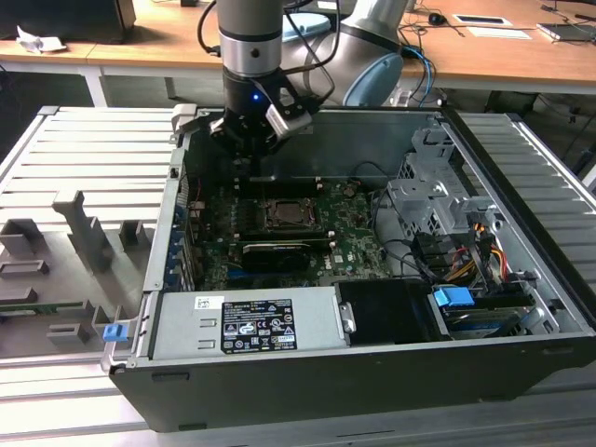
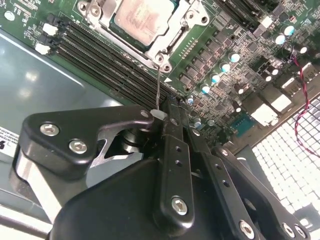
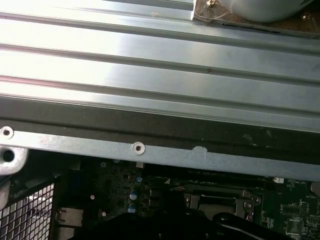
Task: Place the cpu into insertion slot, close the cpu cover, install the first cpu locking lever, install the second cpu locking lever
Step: 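Install the first cpu locking lever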
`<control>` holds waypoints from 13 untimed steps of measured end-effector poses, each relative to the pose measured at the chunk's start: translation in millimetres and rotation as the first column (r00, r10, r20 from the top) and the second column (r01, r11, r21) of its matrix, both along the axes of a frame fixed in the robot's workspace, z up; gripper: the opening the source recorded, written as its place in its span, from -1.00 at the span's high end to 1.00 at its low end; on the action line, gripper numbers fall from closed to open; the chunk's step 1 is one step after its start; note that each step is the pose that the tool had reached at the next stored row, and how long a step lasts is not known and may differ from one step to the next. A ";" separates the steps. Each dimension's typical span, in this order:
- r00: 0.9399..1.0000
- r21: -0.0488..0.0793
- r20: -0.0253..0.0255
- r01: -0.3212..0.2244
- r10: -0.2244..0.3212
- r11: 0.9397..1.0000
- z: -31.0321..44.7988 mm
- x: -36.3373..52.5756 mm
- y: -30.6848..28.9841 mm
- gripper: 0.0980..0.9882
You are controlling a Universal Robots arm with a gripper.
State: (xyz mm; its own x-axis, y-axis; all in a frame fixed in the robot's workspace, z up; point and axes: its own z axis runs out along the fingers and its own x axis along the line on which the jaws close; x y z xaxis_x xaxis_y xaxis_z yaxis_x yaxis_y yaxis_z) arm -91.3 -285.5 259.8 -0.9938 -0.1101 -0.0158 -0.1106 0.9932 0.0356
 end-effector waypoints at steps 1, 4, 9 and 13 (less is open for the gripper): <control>1.000 0.000 0.000 0.000 0.000 1.000 0.0 0.3 0.0 0.98; 1.000 0.000 0.000 0.000 0.000 1.000 0.0 0.8 0.0 0.98; 1.000 0.000 0.000 0.000 0.000 1.000 0.0 2.3 0.0 0.98; 1.000 0.000 0.000 0.000 0.000 1.000 0.0 3.9 0.0 0.98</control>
State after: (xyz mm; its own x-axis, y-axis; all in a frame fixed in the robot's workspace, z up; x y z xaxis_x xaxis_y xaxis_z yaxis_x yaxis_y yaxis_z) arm -87.5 -285.5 259.8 -0.9938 -0.1100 -0.0158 -0.1105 0.9932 0.0355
